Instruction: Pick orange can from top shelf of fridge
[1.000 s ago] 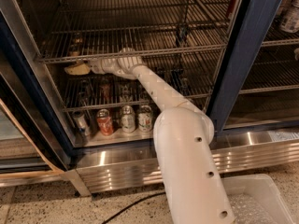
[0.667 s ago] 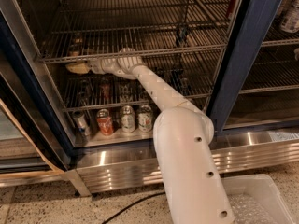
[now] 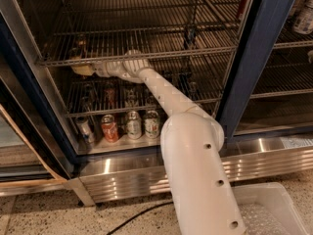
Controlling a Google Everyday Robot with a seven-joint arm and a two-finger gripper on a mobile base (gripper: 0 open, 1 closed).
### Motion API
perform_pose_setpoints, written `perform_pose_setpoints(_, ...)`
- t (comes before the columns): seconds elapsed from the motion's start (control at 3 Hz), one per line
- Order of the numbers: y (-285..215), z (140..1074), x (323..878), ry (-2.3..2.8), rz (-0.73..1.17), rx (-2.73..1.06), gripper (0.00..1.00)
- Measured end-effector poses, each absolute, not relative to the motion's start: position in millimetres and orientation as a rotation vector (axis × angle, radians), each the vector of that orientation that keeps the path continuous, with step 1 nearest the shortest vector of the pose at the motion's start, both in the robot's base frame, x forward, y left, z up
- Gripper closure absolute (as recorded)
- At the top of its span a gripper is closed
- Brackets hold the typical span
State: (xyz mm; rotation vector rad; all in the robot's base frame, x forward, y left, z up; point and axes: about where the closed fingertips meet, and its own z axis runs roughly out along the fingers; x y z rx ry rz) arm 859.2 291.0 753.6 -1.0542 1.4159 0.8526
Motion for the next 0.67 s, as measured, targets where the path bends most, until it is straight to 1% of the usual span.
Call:
perform_pose_setpoints(0.33,291.1,753.6,859.2,1.416,0.853,-1.054,1.0)
perform_pose_setpoints(0.67,291.0,753.6,859.2,1.416,0.853,-1.054,1.0)
